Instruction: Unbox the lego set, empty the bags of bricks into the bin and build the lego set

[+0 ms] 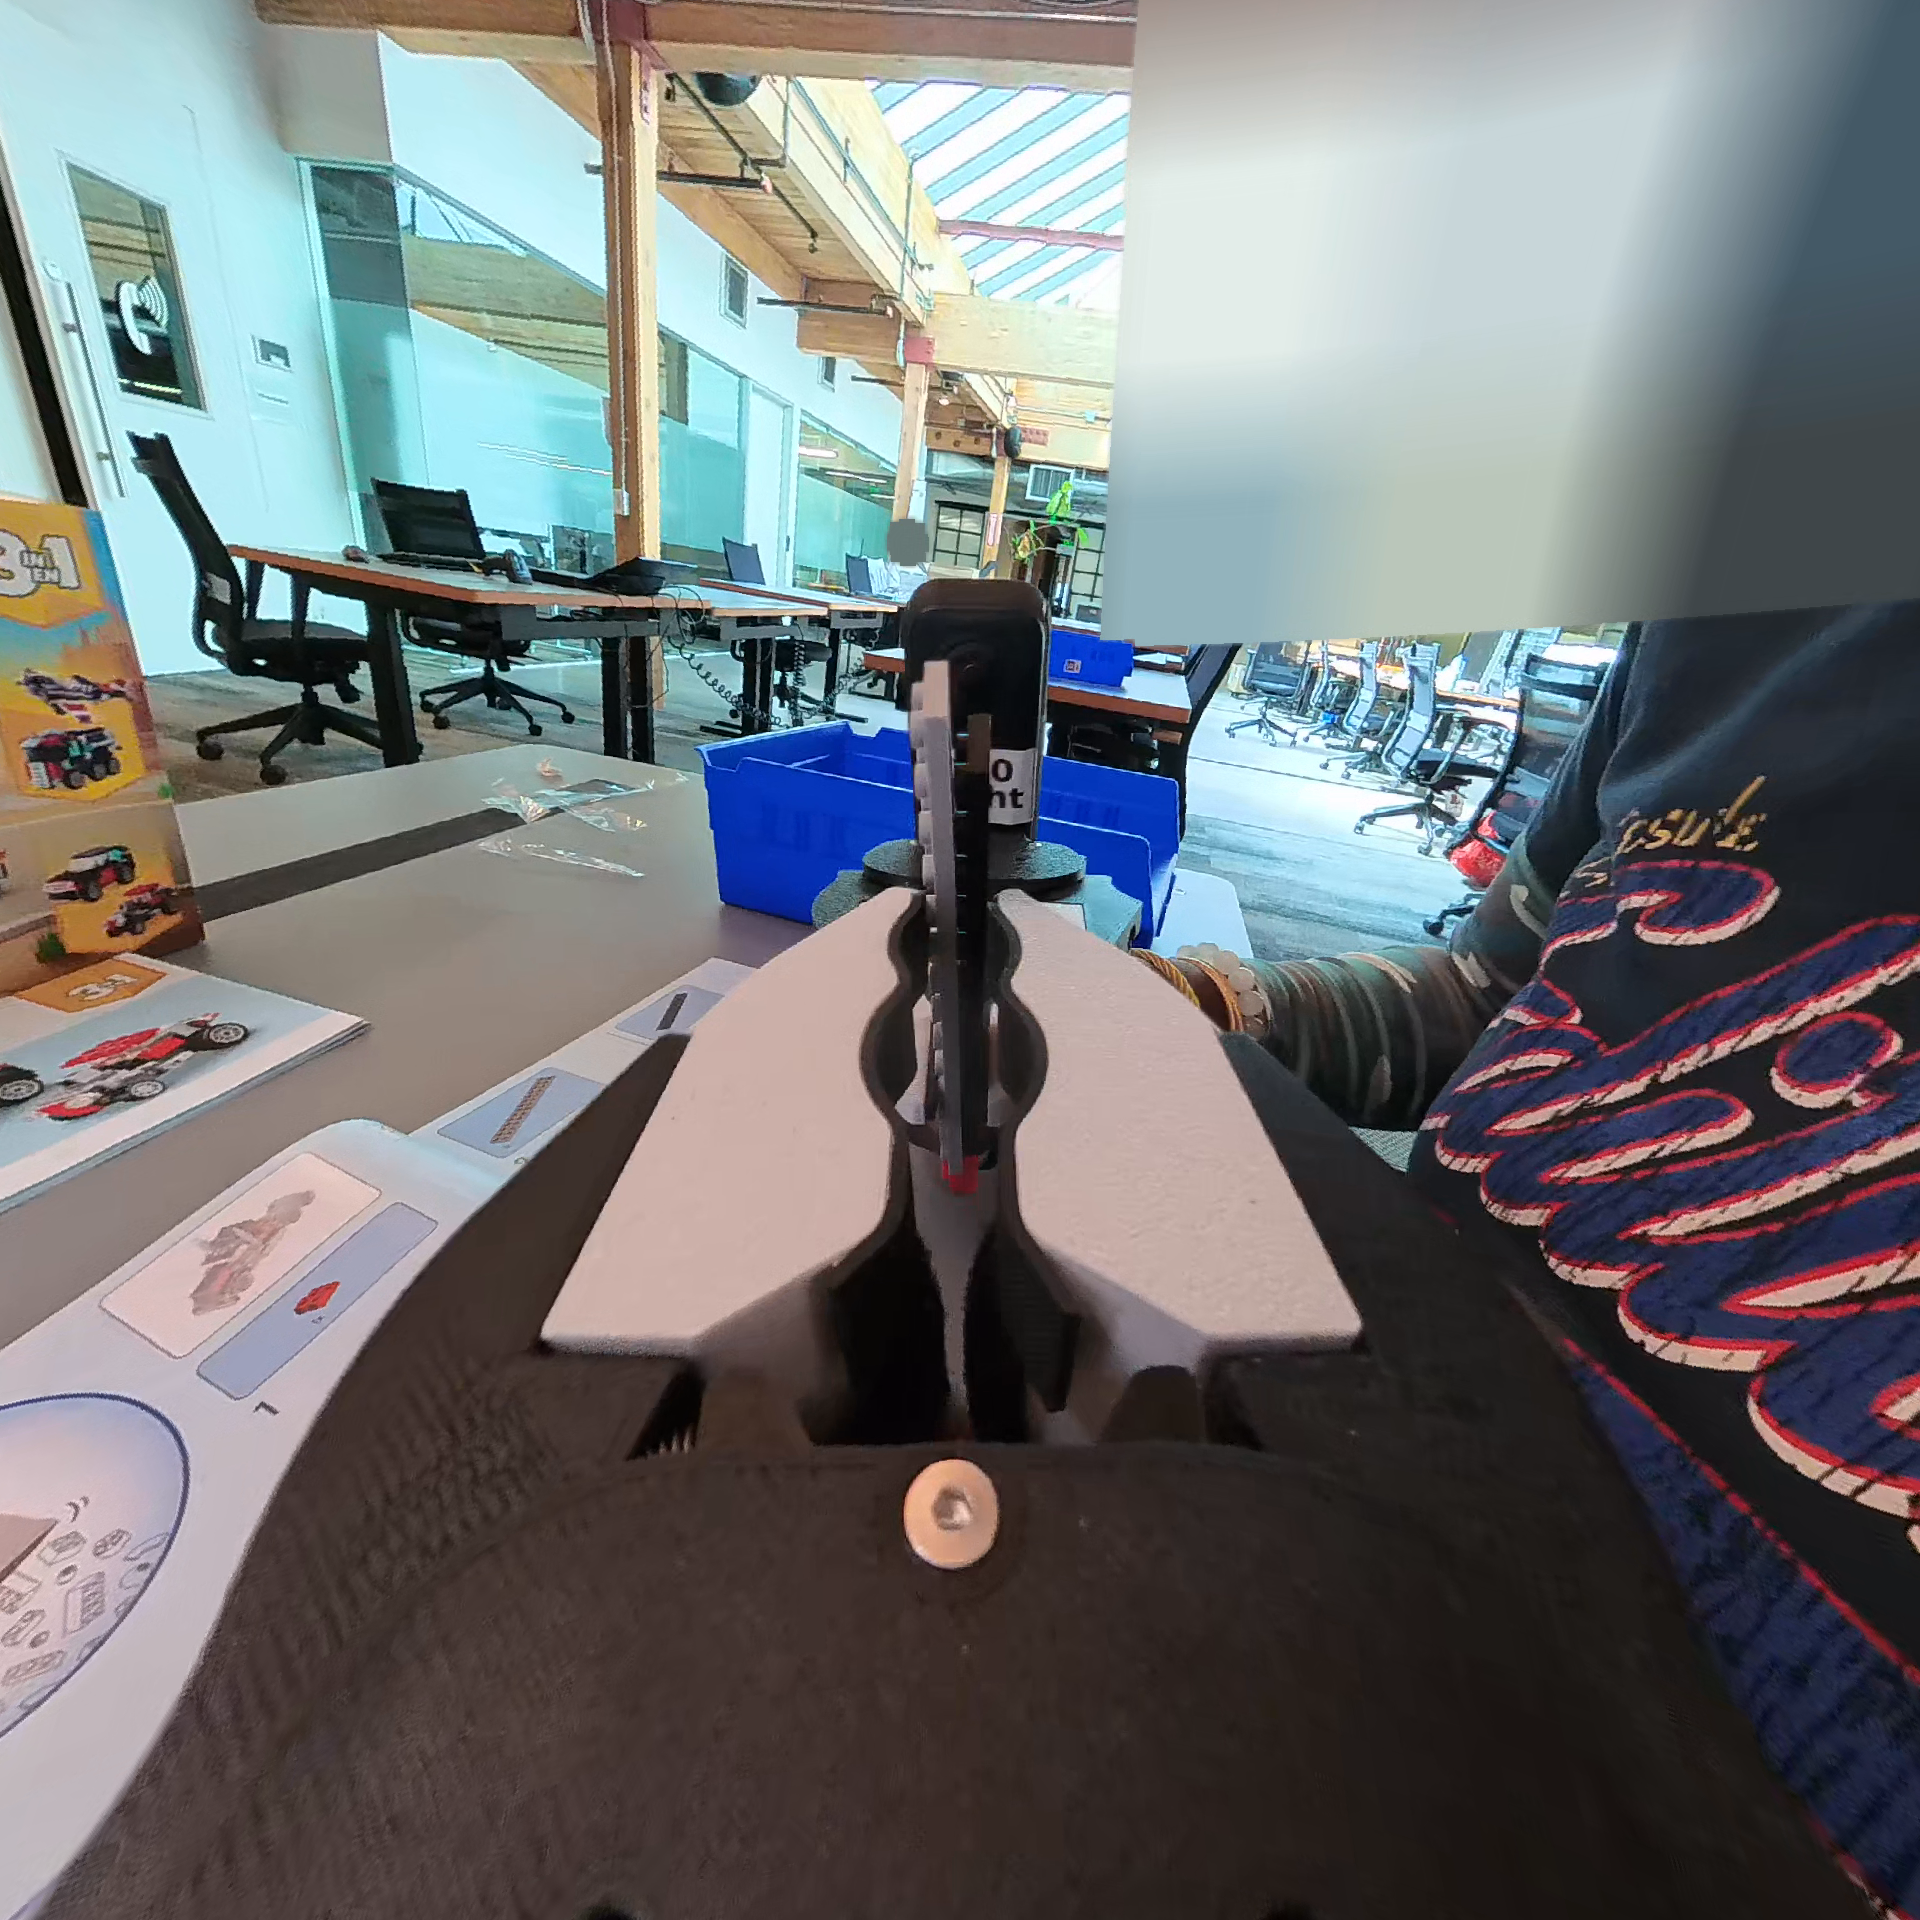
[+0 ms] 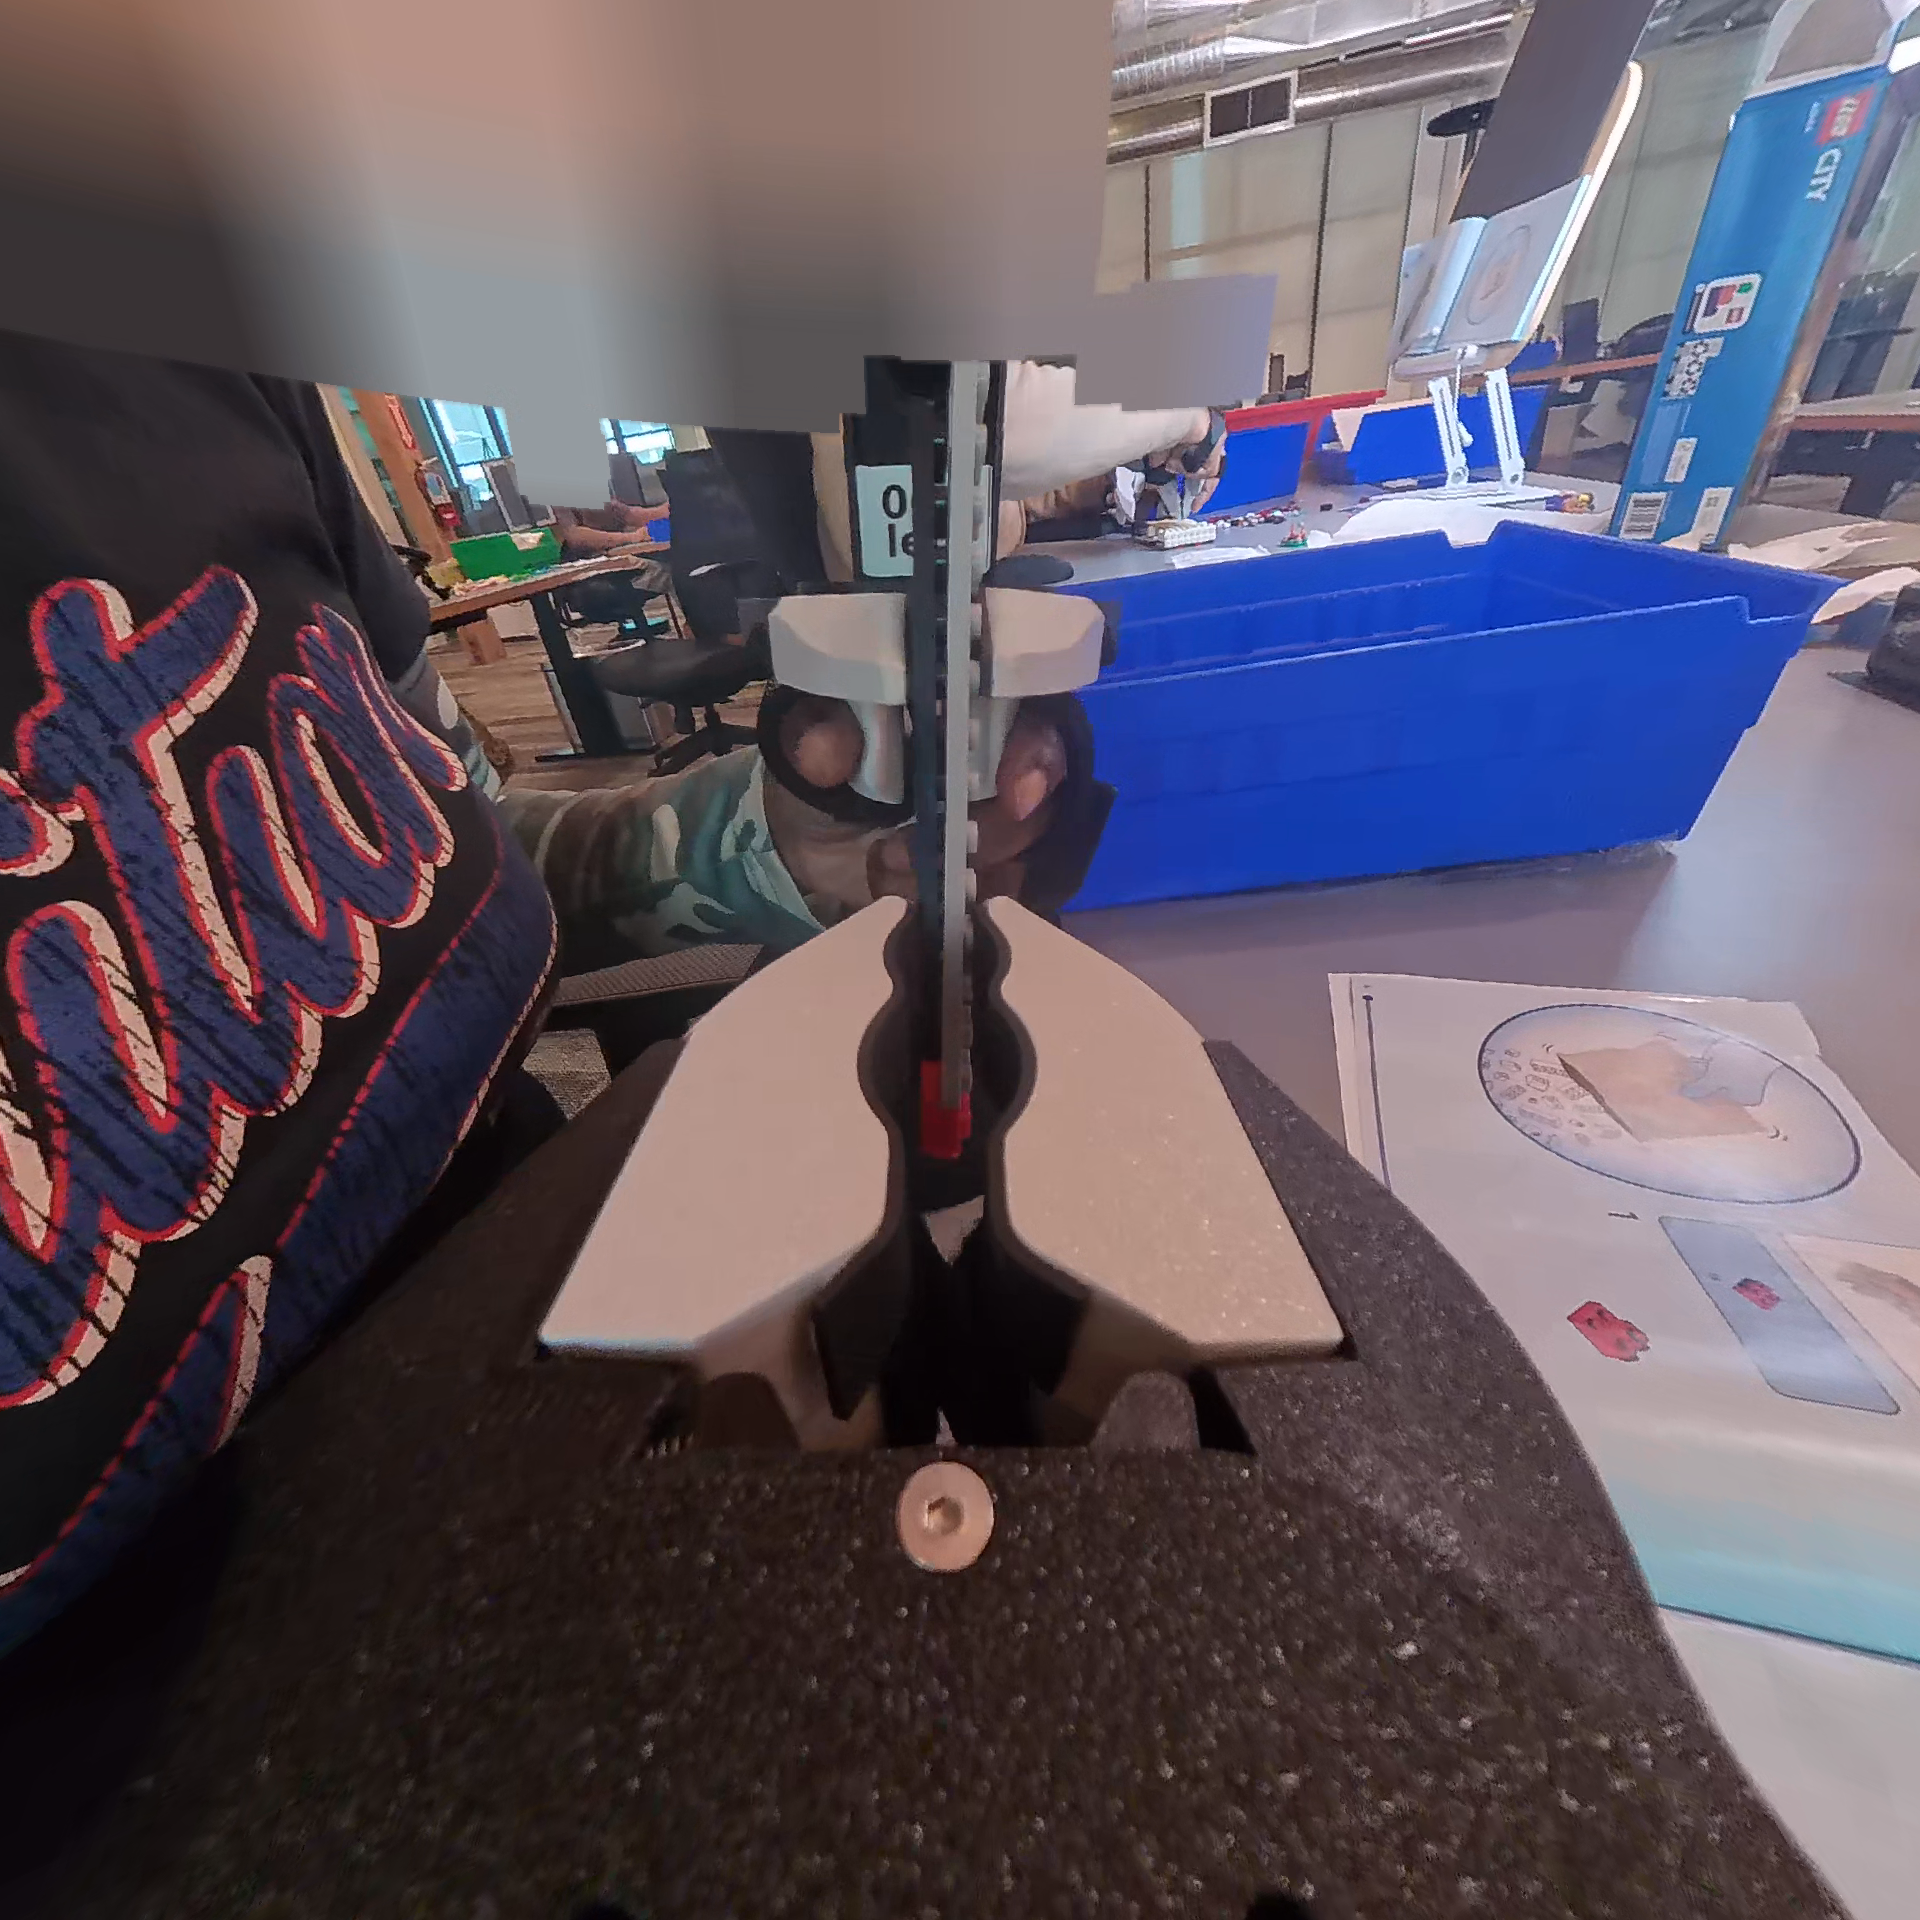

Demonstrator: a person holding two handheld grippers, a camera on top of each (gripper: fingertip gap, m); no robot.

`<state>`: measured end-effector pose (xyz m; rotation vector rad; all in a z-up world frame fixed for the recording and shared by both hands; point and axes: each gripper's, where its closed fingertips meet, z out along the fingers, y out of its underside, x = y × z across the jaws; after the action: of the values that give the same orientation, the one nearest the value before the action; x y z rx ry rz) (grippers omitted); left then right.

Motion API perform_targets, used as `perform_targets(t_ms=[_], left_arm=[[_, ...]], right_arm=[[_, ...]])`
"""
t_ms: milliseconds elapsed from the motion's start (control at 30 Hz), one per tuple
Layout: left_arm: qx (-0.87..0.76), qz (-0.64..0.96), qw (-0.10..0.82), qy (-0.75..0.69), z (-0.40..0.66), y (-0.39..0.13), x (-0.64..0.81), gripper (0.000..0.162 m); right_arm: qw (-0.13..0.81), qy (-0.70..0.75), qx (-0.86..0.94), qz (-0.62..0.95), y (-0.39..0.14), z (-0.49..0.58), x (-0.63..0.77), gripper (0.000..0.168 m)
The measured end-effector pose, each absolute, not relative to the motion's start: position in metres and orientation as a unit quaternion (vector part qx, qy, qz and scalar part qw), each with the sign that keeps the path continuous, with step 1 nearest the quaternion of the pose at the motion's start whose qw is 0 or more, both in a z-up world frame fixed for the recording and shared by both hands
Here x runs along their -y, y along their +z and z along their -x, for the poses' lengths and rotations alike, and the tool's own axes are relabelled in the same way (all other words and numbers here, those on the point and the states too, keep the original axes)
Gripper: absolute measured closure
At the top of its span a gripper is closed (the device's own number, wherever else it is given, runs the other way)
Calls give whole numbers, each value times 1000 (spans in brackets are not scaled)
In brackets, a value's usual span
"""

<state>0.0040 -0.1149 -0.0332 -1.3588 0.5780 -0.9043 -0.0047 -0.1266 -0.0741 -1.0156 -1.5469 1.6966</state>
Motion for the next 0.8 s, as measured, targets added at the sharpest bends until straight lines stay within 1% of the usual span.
perform_targets(t_ms=[33,167,233,267,300,367,500,533,567,600,667,733,767,800], left_arm=[[-251,599,647,-399,-4,-34,114,152],[-252,603,644,-398,-3,-35,114,153],[-265,616,633,-386,-5,-42,113,153],[-270,617,631,-384,-7,-44,114,153],[-274,615,629,-388,-9,-44,115,153],[-280,616,629,-382,-11,-46,114,153],[-287,603,640,-379,-12,-42,114,152],[-292,601,643,-374,-12,-41,114,150],[-296,596,647,-371,-12,-40,114,140],[-298,592,652,-369,-12,-38,115,134],[-301,585,659,-365,-12,-37,115,136],[-307,578,666,-357,-12,-35,116,142],[-305,577,671,-351,-11,-35,115,148],[-306,576,671,-352,-10,-35,115,151]], right_arm=[[309,644,584,387,-74,5,126,159],[300,654,576,387,-75,6,127,159],[296,667,566,383,-70,6,128,148],[293,671,567,379,-69,6,130,156],[301,664,573,375,-70,5,129,159],[323,636,593,374,-74,5,127,159],[336,638,588,366,-69,4,125,159],[344,628,594,368,-71,4,124,159],[351,618,598,370,-72,4,122,159],[354,615,600,370,-72,3,122,159],[364,611,596,372,-71,2,120,159],[371,607,599,368,-70,1,120,159],[375,603,602,366,-70,1,121,159],[378,600,604,364,-70,2,121,159]])
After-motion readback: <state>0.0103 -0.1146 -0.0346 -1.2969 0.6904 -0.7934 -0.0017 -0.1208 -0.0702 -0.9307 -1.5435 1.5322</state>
